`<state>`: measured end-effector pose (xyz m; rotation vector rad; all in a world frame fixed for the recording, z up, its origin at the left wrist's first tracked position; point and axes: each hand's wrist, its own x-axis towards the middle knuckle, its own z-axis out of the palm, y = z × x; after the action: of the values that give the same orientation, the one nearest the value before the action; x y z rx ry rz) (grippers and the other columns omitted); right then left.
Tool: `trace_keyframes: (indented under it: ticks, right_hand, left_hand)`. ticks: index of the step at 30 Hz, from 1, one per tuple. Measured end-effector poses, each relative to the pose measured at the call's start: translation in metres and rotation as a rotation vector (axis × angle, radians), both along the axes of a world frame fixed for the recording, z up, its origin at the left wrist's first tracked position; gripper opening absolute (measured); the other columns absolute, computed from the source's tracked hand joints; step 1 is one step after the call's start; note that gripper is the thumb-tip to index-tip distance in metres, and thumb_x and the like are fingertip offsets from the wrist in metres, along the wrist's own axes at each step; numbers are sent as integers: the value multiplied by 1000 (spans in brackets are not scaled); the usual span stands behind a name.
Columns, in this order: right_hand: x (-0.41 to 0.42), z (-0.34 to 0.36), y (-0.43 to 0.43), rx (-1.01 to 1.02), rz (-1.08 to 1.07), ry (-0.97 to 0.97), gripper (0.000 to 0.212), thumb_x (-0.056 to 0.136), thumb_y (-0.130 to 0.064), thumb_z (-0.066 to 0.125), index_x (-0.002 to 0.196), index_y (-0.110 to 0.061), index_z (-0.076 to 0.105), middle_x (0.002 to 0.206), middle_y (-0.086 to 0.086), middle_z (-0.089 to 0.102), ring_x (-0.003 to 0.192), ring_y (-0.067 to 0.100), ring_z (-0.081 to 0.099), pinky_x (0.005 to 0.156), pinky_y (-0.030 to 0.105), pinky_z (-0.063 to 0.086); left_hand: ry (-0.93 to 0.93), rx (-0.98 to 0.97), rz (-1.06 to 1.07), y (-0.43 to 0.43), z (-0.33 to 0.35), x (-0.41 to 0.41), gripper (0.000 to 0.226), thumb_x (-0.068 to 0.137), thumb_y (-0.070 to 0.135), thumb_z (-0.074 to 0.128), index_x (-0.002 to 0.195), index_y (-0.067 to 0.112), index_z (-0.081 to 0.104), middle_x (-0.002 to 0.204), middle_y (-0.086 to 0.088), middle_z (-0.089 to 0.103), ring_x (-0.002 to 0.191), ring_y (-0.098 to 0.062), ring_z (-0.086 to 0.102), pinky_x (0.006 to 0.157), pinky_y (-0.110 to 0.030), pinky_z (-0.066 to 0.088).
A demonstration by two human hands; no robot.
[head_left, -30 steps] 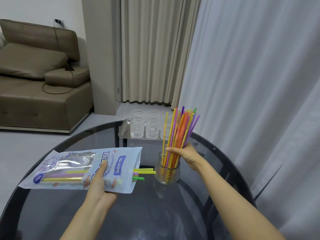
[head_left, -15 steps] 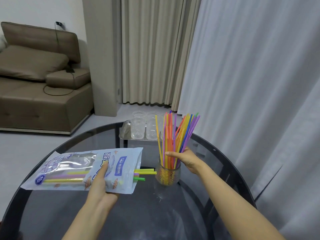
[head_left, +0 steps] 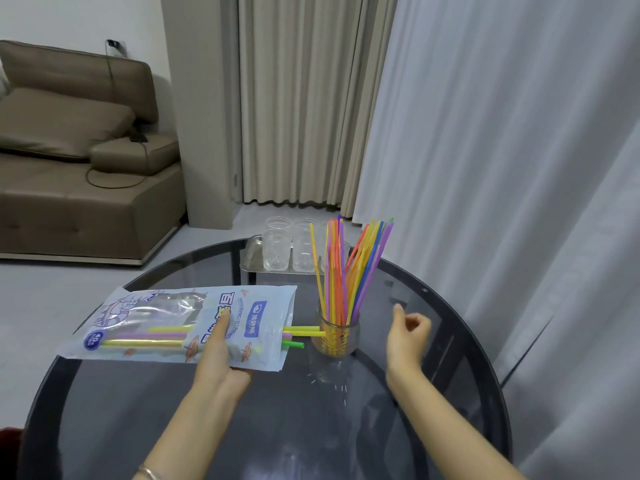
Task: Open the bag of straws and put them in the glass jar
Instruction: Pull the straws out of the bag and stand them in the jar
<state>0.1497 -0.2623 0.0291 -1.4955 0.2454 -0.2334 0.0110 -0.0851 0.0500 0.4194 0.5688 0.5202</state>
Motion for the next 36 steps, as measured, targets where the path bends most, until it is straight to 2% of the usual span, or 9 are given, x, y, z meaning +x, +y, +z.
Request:
trace_keyframes:
  ticks: [7, 10, 15, 17, 21, 26, 30, 34, 36]
  right_hand:
    - [-93, 14, 36, -84, 663, -42, 29, 92, -48, 47, 95, -20, 54, 82, -1, 56, 64, 11, 51, 57, 23, 43]
    - [-111, 8, 41, -127, 621, -229, 14, 90, -34, 58, 92, -20, 54, 80, -5, 59, 67, 3, 52, 62, 15, 43]
    - [-113, 14, 40, 18, 583, -227, 7, 92, -16, 58, 88, -11, 54, 81, -4, 60, 65, -2, 55, 62, 13, 45]
    - [-108, 14, 39, 14, 579, -224, 9, 91, -18, 58, 84, -14, 54, 79, -1, 60, 63, 1, 55, 64, 21, 46]
    - [-88, 26, 22, 100, 491, -182, 11, 93, -17, 56, 83, -12, 54, 59, -3, 50, 49, 4, 43, 51, 18, 41]
    - [-79, 32, 12, 162, 513, -112, 10, 93, -19, 56, 88, -11, 56, 54, 0, 42, 45, 8, 36, 39, 14, 33]
    - [-86, 29, 29, 437, 555, 0, 13, 84, -19, 66, 92, -12, 57, 59, 4, 53, 37, 5, 43, 36, 16, 32]
    - [-96, 23, 39, 298, 555, 27, 17, 88, -24, 62, 79, -10, 61, 56, 4, 59, 39, 9, 44, 37, 19, 33]
    - [-93, 27, 37, 243, 505, 1, 30, 92, -28, 56, 71, -8, 61, 52, 5, 55, 36, 10, 43, 36, 20, 34]
  left_hand:
    - [48, 31, 25, -23, 2, 0, 4, 90, 26, 60, 87, 23, 59, 65, 7, 72, 48, -5, 67, 65, -32, 56]
    - [51, 16, 17, -28, -1, 1, 6, 90, 28, 60, 92, 21, 61, 69, 4, 73, 49, -7, 68, 49, -29, 57]
    - [54, 20, 24, -32, -2, 2, 10, 89, 30, 61, 95, 22, 61, 81, 2, 73, 51, -8, 68, 49, -30, 57]
    - [68, 10, 27, -32, 0, 1, 8, 89, 30, 61, 91, 22, 60, 68, 5, 73, 49, -7, 67, 47, -25, 56]
    - [104, -30, 99, -15, 3, -4, 8, 89, 30, 62, 86, 25, 56, 91, 5, 66, 59, -6, 67, 59, -24, 54]
    - [100, -64, 130, -7, 1, -6, 8, 89, 30, 62, 90, 25, 57, 87, 5, 65, 44, -4, 65, 43, -24, 53]
    - [149, -32, 136, -19, -3, -1, 10, 89, 30, 61, 95, 24, 55, 100, 4, 64, 69, -8, 63, 43, -16, 50]
    - [150, -55, 107, -30, -8, 2, 8, 88, 28, 63, 88, 24, 56, 110, 1, 64, 75, -11, 61, 61, -24, 55]
    - [159, -56, 112, -28, -6, 2, 10, 88, 29, 63, 85, 25, 55, 102, 2, 65, 72, -10, 62, 54, -21, 54]
